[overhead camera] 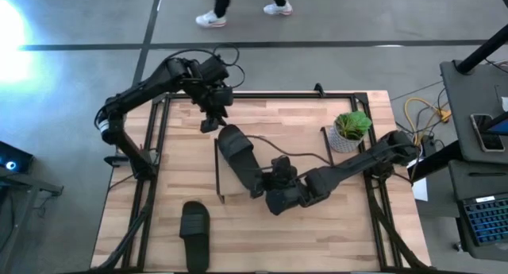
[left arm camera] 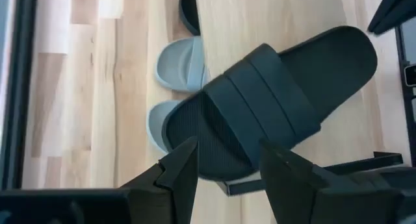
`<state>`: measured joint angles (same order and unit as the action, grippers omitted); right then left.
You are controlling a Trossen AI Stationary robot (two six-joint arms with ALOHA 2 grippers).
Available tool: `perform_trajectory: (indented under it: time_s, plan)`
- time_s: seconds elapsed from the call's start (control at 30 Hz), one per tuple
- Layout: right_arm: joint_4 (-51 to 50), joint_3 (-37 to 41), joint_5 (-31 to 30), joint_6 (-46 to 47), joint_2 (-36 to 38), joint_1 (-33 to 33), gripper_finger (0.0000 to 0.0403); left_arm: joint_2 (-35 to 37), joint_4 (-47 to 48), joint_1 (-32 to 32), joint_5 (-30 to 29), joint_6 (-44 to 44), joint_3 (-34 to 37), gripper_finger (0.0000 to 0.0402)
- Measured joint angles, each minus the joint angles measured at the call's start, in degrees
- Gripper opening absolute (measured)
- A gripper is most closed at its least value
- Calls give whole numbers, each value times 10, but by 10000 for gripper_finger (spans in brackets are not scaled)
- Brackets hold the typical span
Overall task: Pick and place slides into the shelf
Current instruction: Put the left black slide on the shelf
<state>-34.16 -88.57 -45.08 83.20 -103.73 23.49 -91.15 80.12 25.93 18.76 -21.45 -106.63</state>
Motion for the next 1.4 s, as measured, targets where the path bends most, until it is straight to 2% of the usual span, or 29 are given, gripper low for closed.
perform_trajectory:
  time_s: [0.17,0.33,0.47,0.57,0.77,0.93,1.1,1.4]
  plan:
    - [-43,0,0,-12,32,-1,9,47,-5,0,1,20,45,141]
    - [-159,2,34,60,36,-3,9,105,-20,0,0,51,130,141]
    - [-164,2,41,66,34,-3,9,147,-89,2,-28,57,235,141]
    - [-162,2,39,63,35,-3,9,155,-143,13,-39,63,281,141]
    - [-159,-3,36,54,35,-3,9,117,-188,19,0,74,266,141]
    - [-160,-9,35,53,36,-3,9,64,-166,19,6,76,251,141]
    - [-161,-9,35,53,36,-3,9,41,-168,18,93,76,252,141]
    - [-166,-7,35,53,36,-3,9,34,-220,18,79,76,251,141]
